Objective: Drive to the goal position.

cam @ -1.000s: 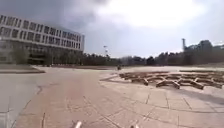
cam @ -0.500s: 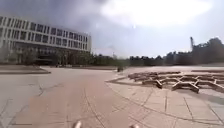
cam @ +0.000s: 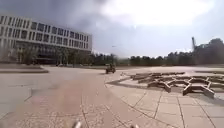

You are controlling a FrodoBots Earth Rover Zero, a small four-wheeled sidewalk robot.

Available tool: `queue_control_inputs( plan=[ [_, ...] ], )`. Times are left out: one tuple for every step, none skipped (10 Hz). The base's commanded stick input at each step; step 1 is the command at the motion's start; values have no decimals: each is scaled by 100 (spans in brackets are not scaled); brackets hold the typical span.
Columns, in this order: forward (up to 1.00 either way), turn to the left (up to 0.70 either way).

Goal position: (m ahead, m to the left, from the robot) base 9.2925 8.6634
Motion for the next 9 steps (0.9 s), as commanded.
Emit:
queue_control_inputs(
  plan=[
    [0,0],
    [0,0],
    [0,0],
    [0,0],
    [0,0],
    [0,0],
    [0,0],
    [0,14],
    [0,68]
  ],
)
